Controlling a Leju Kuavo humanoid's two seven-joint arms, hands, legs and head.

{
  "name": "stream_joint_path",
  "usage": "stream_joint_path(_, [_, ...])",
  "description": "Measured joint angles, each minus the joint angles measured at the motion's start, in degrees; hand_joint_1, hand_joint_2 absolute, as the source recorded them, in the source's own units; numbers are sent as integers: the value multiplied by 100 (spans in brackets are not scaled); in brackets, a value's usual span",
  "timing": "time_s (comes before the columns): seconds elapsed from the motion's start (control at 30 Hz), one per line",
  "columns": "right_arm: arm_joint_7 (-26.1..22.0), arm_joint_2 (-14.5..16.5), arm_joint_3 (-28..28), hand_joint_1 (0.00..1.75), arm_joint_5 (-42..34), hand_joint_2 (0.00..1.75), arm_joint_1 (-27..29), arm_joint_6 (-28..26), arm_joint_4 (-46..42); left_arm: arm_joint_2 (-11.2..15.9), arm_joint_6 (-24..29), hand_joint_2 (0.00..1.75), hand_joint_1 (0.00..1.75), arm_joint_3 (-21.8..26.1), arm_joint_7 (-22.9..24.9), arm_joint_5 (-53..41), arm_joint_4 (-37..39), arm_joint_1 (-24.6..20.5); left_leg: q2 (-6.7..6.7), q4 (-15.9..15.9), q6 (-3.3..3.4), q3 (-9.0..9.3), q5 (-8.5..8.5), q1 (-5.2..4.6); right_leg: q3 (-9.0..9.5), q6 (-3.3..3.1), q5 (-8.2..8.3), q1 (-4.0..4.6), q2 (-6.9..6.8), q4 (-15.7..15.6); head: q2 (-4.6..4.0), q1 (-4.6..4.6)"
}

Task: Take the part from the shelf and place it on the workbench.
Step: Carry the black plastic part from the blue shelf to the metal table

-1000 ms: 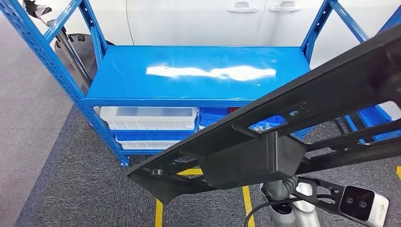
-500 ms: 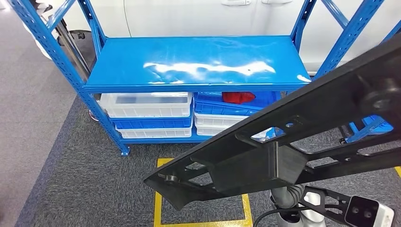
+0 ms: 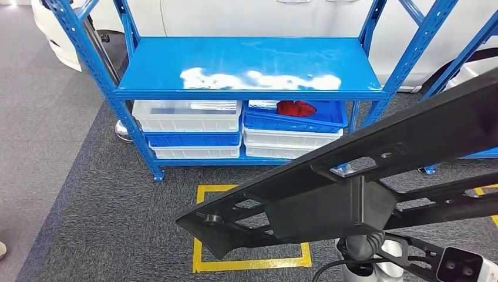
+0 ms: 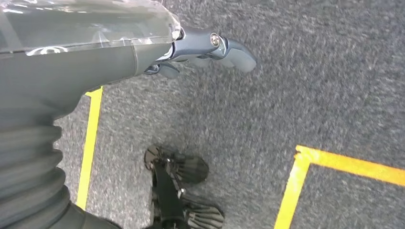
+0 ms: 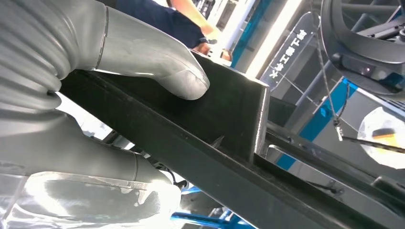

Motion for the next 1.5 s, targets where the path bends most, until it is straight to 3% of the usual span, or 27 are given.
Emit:
stream_joint_path(0.1, [0, 4, -6, 175, 7, 175, 6, -80, -36, 42, 31, 175, 0, 2, 22, -9, 0, -5, 35, 7, 56, -135, 113, -6, -405, 63, -648, -37, 14, 1066, -1, 0])
stream_joint_path(0.17, [0, 4, -10, 175, 8, 175, 14, -119, -45, 65, 51, 175, 0, 3, 64, -10, 0, 0, 85, 34, 59, -211, 159, -13, -444, 77, -739, -50, 11, 1378, -2, 0])
stream_joint_path(0.23, [0, 4, -13, 175, -2, 175, 12, -142, -72, 83, 71, 175, 0, 4, 108, -10, 0, 1, 142, 65, 48, -245, 172, -19, -52, 46, -456, -48, -39, 823, -1, 0])
stream_joint_path(0.3, [0, 5, -13, 175, -16, 175, -14, -146, -130, 91, 85, 175, 0, 4, 136, -10, 0, -2, 212, 90, 18, -255, 166, -39, 394, -36, -238, 3, -254, 44, 0, 0])
stream_joint_path(0.33, [-1, 5, -13, 175, -20, 175, -31, -144, -160, 99, 85, 175, 0, 4, 144, -10, 0, -2, 257, 99, -7, -264, 166, -52, 496, -78, -205, 36, -339, -176, 0, 0])
stream_joint_path(0.37, [-2, 6, -17, 175, -20, 175, -42, -141, -188, 106, 86, 175, 0, 4, 149, -10, 0, -2, 309, 104, -34, -274, 165, -63, 515, -113, -218, 65, -376, -263, 0, 0])
stream_joint_path(0.43, [-5, 8, -39, 175, -14, 175, -47, -108, -236, 122, 93, 175, 0, 4, 156, -17, -1, -14, 412, 112, -90, -284, 150, -73, 487, -171, -182, 57, -274, -298, 0, 0])
stream_joint_path(0.5, [-8, 21, -67, 175, 1, 175, -62, -58, -276, 128, 106, 175, 0, 3, 157, -27, -1, -38, 325, 303, -146, -358, -6, -60, 484, -233, -132, 14, -166, -348, 0, -1])
stream_joint_path(0.6, [-8, 50, -78, 175, 63, 175, -95, -74, -292, 137, 143, 175, 0, 6, 160, -2, 0, -36, 47, 1344, -219, -829, -533, -11, 452, -285, -87, -3, -1, -366, -1, -1])
stream_joint_path(0.63, [-5, 52, -78, 175, 81, 175, -101, -113, -292, 139, 174, 175, 0, 9, 154, 9, 0, -30, 13, 1646, -238, -976, -621, 4, 439, -284, -79, -5, 60, -360, -1, 0])
stream_joint_path(0.67, [-3, 52, -78, 175, 90, 175, -115, -170, -291, 137, 225, 175, 0, 11, 137, 11, 0, -26, -2, 1763, -254, -1039, -596, 19, 428, -278, -71, -7, 124, -350, -1, 0])
stream_joint_path(0.7, [-1, 50, -78, 175, 91, 175, -137, -238, -291, 132, 289, 175, 0, 12, 115, 8, 0, -26, -14, 1657, -266, -996, -463, 36, 422, -267, -66, -12, 189, -335, -1, 0])
stream_joint_path(0.73, [0, 48, -78, 175, 96, 175, -168, -306, -291, 127, 351, 175, 0, 13, 91, 2, 0, -27, -49, 1341, -275, -851, -249, 57, 419, -251, -67, -19, 253, -313, 0, 0])
stream_joint_path(0.8, [0, 43, -75, 175, 128, 175, -229, -410, -301, 119, 431, 175, 0, 11, 55, -26, 0, -26, -301, 586, -281, -512, 74, 102, 381, -197, -79, -26, 374, -239, -1, 0])
stream_joint_path(0.87, [-1, 39, -68, 175, 170, 175, -260, -455, -320, 113, 448, 175, 0, 9, 42, -47, 0, -20, -490, 252, -257, -383, 137, 111, 302, -113, -63, -33, 487, -189, -1, 0])
stream_joint_path(0.93, [-1, 30, -62, 175, 184, 175, -264, -465, -349, 101, 457, 175, 0, 8, 36, -72, 0, -24, -415, 236, -194, -402, 158, 100, 239, -26, -16, -45, 591, -197, 0, 0])
stream_joint_path(1.0, [-2, 9, -57, 175, 194, 175, -278, -461, -380, 81, 472, 175, 0, -1, 31, -113, 0, -46, -290, 195, -108, -409, 207, 111, 159, 37, -100, -44, 447, -74, -1, 1])
stream_joint_path(1.07, [-3, -13, -32, 175, 244, 175, -317, -499, -392, 72, 483, 175, 0, -15, 22, -141, 0, -55, -146, 168, -52, -423, 238, 107, -96, 83, -435, -53, 175, 486, -1, 1])
stream_joint_path(1.13, [-1, -41, 15, 175, 319, 175, -342, -626, -390, 73, 486, 175, 0, -30, 8, -169, 0, -46, 2, 171, -39, -444, 242, 92, -431, 121, -760, -77, 82, 1229, -1, 1])
stream_joint_path(1.17, [-1, -65, 44, 175, 350, 175, -344, -706, -389, 72, 483, 175, 0, -42, 4, -197, 0, -43, 74, 172, -38, -448, 242, 89, -503, 133, -789, -86, 68, 1410, 0, 1])
stream_joint_path(1.2, [0, -94, 75, 175, 375, 175, -344, -780, -389, 69, 475, 175, 0, -64, 13, -238, 0, -44, 141, 172, -40, -447, 240, 88, -462, 136, -712, -93, 53, 1370, 0, 1])
stream_joint_path(1.23, [0, -125, 112, 175, 395, 175, -345, -840, -392, 58, 465, 175, 0, -94, 33, -285, 0, -45, 205, 172, -45, -439, 236, 87, -305, 129, -549, -96, 22, 1101, 0, 1])
stream_joint_path(1.27, [0, -153, 150, 175, 413, 175, -344, -884, -399, 41, 454, 175, 0, -128, 63, -331, 0, -46, 258, 172, -55, -428, 229, 85, -70, 107, -360, -89, -60, 681, 0, 1])
stream_joint_path(1.33, [1, -201, 257, 175, 460, 175, -346, -956, -417, -11, 439, 175, 0, -181, 130, -386, 0, -40, 354, 179, -98, -413, 205, 55, 299, 23, -155, -31, -267, -32, -1, 1])
stream_joint_path(1.37, [1, -227, 328, 175, 483, 175, -346, -1000, -424, -39, 433, 175, 0, -199, 160, -396, 0, -33, 401, 180, -126, -408, 195, 41, 367, -22, -137, -4, -325, -192, -1, 1])
stream_joint_path(1.43, [4, -300, 499, 175, 506, 175, -345, -1100, -426, -98, 417, 175, 0, -226, 202, -398, 0, -24, 502, 166, -184, -393, 185, 26, 345, -94, -140, 10, -246, -233, -1, 0])
stream_joint_path(1.5, [11, -384, 671, 175, 493, 175, -360, -1207, -422, -158, 375, 175, 0, -242, 225, -370, 1, -30, 397, 260, -245, -413, 92, 37, 349, -162, -105, -23, -136, -276, -2, 0])
